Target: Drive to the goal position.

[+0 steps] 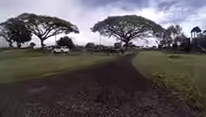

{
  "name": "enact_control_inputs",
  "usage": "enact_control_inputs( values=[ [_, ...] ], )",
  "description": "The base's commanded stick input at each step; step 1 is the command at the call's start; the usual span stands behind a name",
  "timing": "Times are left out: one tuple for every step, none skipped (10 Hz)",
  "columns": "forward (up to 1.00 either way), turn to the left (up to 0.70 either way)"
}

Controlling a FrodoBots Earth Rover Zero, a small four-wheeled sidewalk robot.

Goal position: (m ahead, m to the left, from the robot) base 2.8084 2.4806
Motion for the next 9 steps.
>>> enact_control_inputs(
  values=[
    [0.5,0.0],
    [0.5,0.0],
    [0.5,0.0],
    [0.5,0.0],
    [0.5,0.0],
    [0.5,0.0],
    [0.5,0.0],
    [0.5,0.0],
    [0.5,0.0]
  ],
)
